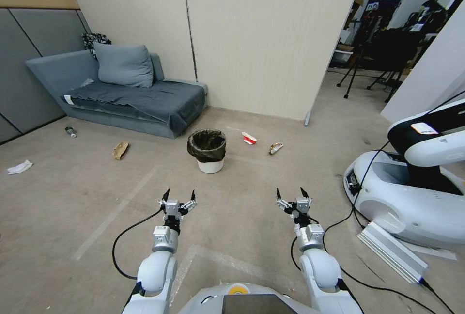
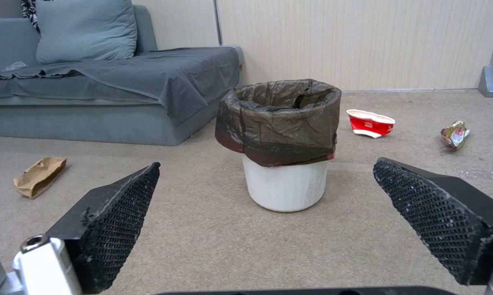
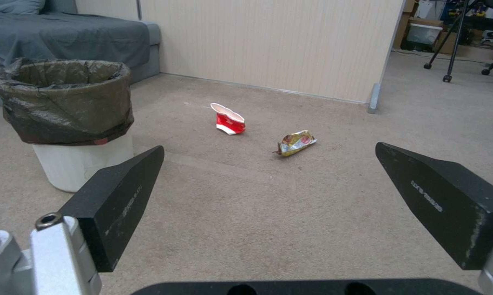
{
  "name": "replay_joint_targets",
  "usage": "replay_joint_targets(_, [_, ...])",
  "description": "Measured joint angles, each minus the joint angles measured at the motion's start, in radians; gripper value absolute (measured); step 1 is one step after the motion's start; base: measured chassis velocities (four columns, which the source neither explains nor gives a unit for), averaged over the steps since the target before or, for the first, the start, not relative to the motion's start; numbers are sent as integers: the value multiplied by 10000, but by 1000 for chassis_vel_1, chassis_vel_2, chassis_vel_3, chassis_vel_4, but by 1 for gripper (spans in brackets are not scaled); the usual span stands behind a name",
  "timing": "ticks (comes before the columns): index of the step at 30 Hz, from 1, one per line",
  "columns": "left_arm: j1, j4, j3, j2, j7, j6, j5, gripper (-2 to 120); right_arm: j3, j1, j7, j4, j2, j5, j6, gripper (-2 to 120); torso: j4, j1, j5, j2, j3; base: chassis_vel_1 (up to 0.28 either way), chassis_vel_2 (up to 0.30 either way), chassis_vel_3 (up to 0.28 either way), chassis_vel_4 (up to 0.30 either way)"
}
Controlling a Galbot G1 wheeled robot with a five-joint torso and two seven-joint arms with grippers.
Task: Pick up the trash bin, then pick up the garbage from the floor and place it into the trash bin.
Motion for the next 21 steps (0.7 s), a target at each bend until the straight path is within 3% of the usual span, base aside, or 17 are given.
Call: replay_joint_targets(21, [265,-265,56,-10,-70,144,77,100,14,-240,44,148,65,-86,23,100,2,0,-1,-1,0,0,0,0,0])
